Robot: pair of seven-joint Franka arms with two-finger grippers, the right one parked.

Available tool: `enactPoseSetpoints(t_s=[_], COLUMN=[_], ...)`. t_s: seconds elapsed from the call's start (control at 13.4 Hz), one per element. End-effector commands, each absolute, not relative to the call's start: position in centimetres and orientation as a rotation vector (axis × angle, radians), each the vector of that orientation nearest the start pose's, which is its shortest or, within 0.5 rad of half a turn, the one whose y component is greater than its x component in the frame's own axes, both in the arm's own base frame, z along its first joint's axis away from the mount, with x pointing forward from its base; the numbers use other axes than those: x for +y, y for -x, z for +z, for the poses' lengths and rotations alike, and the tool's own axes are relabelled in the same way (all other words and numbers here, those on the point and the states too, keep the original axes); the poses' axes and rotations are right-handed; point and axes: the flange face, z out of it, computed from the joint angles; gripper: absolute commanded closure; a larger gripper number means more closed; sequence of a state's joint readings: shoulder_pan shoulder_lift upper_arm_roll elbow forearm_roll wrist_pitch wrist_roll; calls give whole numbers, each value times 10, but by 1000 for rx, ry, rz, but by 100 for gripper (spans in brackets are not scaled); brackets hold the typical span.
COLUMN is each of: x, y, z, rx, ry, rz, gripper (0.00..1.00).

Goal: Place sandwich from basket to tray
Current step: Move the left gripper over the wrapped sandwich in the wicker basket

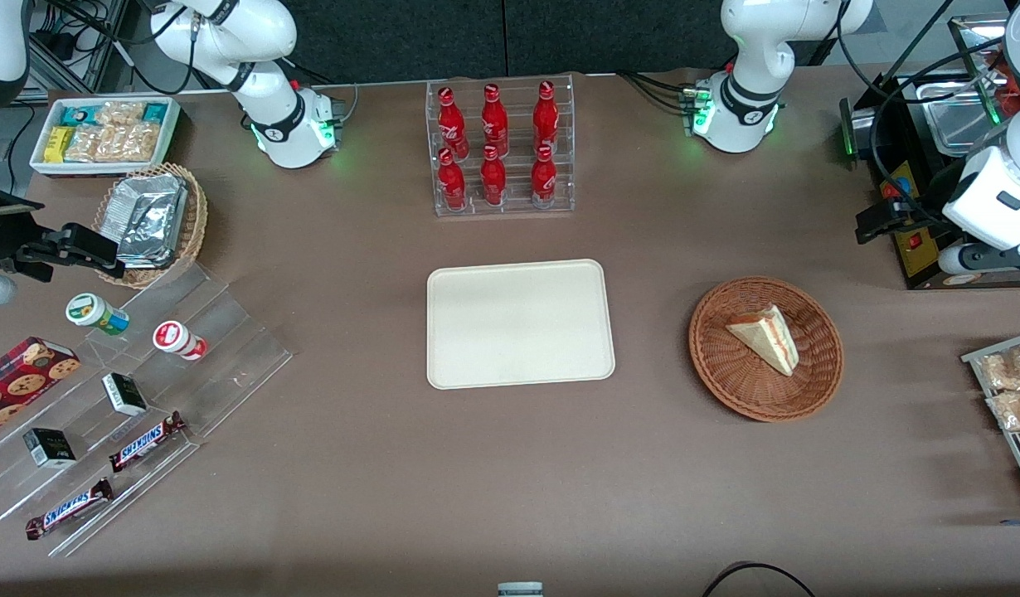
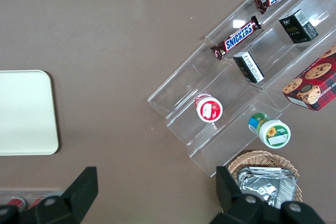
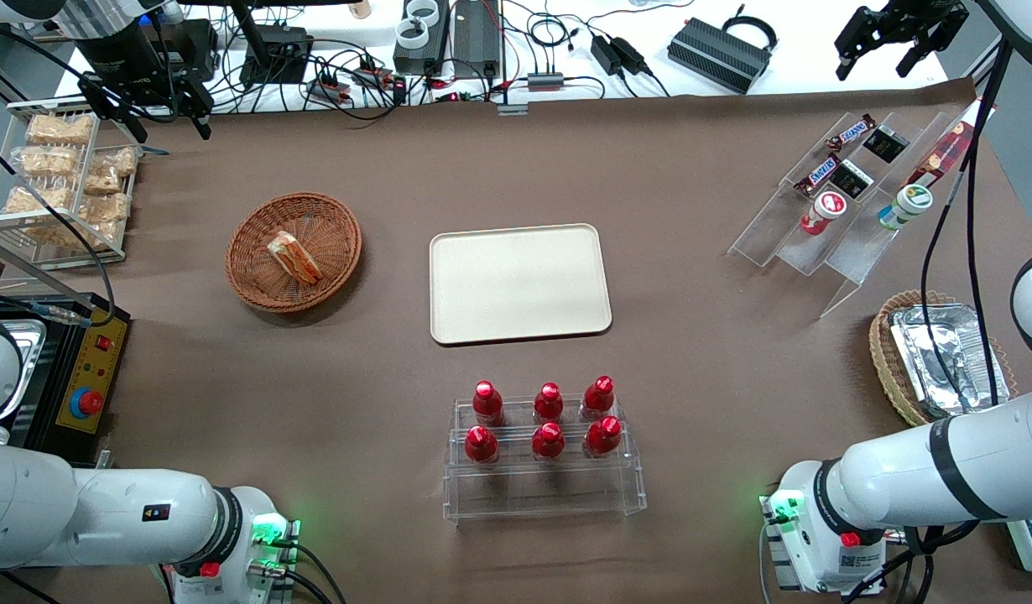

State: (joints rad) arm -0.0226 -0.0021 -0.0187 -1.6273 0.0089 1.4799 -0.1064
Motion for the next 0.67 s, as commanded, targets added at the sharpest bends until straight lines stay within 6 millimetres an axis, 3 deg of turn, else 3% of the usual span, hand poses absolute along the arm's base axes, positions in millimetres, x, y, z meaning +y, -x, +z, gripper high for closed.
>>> enactPoseSetpoints(t_s=[0.0, 0.22, 0.45, 0.6], x=[-25, -23, -16, -15], y=[-539, -548, -554, -552], z=[597, 580, 532, 494], rx=[-65, -79, -118, -266], ry=[3116, 3107, 3102, 3090], rz=[234, 251, 246, 215], gripper=[0, 0, 0, 0])
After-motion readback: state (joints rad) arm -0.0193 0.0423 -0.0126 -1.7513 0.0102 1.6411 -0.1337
